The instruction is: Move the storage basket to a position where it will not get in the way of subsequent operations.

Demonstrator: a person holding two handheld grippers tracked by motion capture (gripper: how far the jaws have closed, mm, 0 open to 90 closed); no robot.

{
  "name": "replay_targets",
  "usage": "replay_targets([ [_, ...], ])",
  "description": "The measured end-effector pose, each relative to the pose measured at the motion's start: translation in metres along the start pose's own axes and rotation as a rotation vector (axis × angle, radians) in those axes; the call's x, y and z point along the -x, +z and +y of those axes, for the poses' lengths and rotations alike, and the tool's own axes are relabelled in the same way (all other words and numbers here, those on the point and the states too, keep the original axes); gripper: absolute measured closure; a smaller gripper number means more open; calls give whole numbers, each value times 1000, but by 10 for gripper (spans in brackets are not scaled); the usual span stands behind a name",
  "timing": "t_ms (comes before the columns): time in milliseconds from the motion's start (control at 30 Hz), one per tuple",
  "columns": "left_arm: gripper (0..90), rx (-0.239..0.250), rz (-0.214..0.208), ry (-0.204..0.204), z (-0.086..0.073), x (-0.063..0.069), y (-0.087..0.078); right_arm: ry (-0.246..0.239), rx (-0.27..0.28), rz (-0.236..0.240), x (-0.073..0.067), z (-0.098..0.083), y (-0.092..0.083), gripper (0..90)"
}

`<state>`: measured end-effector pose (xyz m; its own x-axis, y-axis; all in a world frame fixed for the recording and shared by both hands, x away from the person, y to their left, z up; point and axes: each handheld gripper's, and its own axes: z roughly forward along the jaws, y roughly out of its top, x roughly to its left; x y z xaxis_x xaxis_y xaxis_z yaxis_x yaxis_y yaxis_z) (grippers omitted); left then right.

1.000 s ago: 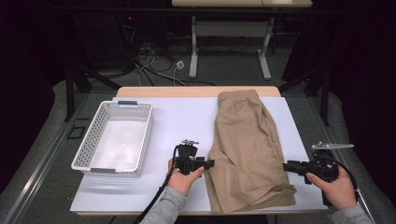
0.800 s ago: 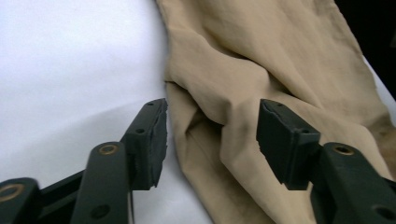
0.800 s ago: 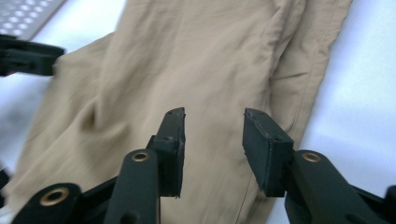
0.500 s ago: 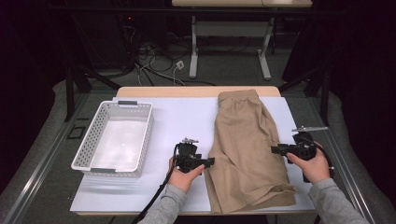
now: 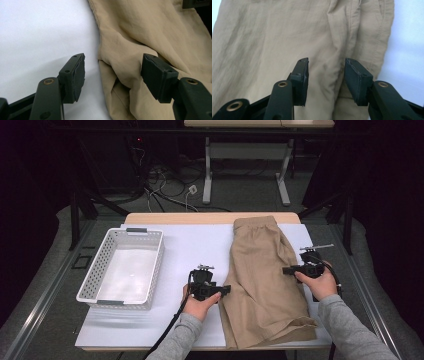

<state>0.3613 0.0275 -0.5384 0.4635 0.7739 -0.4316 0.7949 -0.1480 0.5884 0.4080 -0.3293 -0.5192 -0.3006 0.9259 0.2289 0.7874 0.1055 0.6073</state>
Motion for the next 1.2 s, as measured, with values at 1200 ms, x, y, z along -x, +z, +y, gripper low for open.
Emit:
replay_targets([
  [1200,413,-42,-62,-24,-6,5,19,69,-54,-67,35,4,1,891],
])
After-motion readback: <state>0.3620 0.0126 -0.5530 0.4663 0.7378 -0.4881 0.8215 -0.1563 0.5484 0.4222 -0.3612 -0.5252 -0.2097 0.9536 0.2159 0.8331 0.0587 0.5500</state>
